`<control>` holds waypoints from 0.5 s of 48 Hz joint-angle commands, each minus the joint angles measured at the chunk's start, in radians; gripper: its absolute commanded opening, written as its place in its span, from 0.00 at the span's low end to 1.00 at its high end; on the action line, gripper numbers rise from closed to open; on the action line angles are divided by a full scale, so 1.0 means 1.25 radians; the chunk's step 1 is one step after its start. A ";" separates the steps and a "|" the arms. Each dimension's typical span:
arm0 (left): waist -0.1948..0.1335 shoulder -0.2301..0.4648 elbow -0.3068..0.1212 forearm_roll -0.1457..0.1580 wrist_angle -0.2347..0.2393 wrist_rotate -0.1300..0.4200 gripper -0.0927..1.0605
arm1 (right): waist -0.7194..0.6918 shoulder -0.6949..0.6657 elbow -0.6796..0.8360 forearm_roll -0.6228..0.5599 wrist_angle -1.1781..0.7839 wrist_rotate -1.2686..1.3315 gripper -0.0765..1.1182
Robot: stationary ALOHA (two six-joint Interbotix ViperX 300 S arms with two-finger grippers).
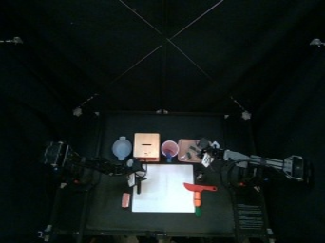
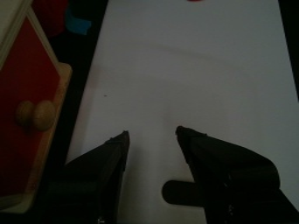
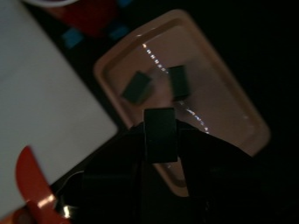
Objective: Place sushi on board then cut the sushi with the knife then place the pieces on the plate
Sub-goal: Place the 4 sushi pieces on the plate
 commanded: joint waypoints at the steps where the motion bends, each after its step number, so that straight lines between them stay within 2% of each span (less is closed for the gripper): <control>1: 0.007 -0.004 -0.013 0.007 -0.004 0.001 0.81 | -0.028 0.010 0.013 -0.021 -0.022 -0.001 0.58; 11: 0.018 -0.012 -0.016 0.025 -0.002 0.001 0.81 | -0.081 0.039 0.048 -0.052 -0.097 0.001 0.62; 24: 0.020 -0.039 -0.016 0.023 -0.002 -0.002 0.81 | -0.090 0.081 0.059 -0.052 -0.153 0.005 0.74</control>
